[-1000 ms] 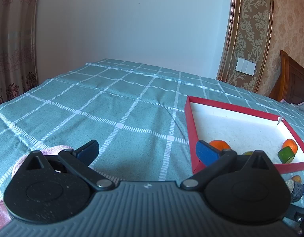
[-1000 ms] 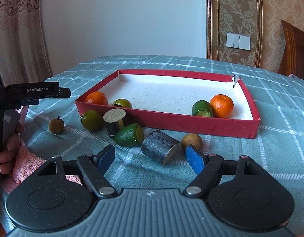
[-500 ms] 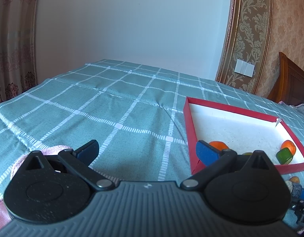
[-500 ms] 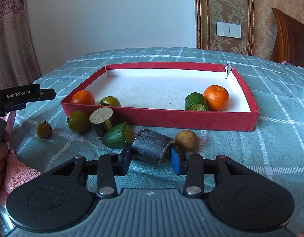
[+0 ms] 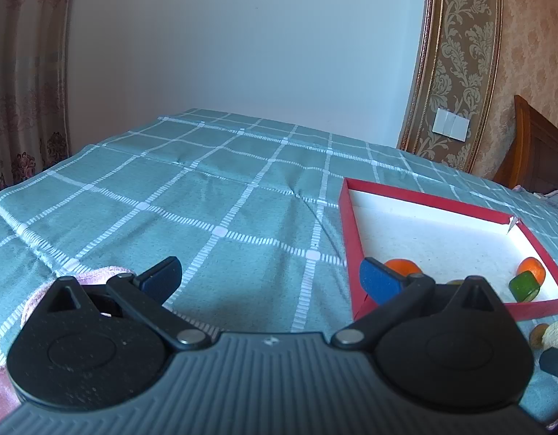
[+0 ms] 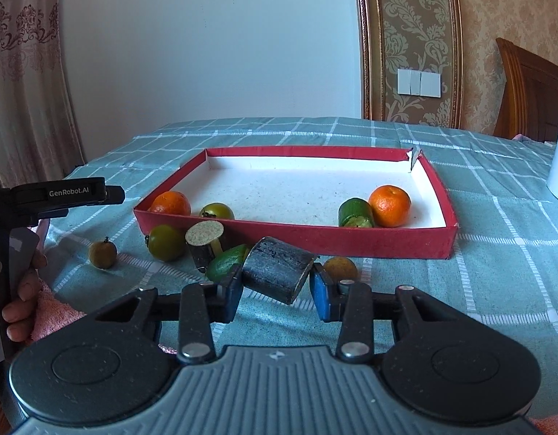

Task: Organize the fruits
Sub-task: 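Carry the dark cylindrical piece into the tray with the right tool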

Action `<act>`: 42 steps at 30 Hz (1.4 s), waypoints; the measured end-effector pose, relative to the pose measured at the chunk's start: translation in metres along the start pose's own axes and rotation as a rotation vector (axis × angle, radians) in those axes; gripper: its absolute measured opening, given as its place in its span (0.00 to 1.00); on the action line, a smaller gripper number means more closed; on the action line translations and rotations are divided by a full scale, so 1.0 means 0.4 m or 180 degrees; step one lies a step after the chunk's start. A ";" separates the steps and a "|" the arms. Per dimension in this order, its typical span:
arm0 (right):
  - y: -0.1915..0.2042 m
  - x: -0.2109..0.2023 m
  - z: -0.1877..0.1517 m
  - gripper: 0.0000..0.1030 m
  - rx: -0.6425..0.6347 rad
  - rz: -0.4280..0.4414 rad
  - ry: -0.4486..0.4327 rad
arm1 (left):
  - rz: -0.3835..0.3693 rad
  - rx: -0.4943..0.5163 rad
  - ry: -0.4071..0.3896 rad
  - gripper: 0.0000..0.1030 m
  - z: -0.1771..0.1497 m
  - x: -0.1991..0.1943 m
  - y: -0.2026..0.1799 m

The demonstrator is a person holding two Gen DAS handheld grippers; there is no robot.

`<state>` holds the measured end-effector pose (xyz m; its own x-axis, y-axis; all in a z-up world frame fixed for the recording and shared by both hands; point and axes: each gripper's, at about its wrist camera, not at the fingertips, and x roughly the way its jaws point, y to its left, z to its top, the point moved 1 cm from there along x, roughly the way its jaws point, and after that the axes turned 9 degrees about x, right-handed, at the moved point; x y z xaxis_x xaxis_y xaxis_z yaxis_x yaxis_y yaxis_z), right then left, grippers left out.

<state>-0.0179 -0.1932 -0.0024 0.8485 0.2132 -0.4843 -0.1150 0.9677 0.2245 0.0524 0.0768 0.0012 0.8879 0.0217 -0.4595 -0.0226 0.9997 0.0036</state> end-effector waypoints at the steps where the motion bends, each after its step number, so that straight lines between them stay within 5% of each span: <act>1: 0.001 -0.004 0.001 0.38 -0.0007 0.0003 -0.0032 | 0.0005 0.0001 0.0000 1.00 -0.001 0.001 0.000; 23: 0.012 0.031 0.107 0.38 -0.0120 -0.0028 -0.0339 | -0.0009 -0.0002 0.0003 1.00 -0.003 0.001 0.003; 42: -0.013 0.134 0.140 0.38 -0.0060 -0.0152 -0.0201 | -0.0068 -0.0008 0.0035 1.00 -0.003 0.006 0.001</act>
<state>0.0571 -0.1946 0.0180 0.8841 0.1582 -0.4396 -0.0827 0.9790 0.1861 0.0541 0.0773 -0.0010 0.8831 0.0004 -0.4693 -0.0050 1.0000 -0.0085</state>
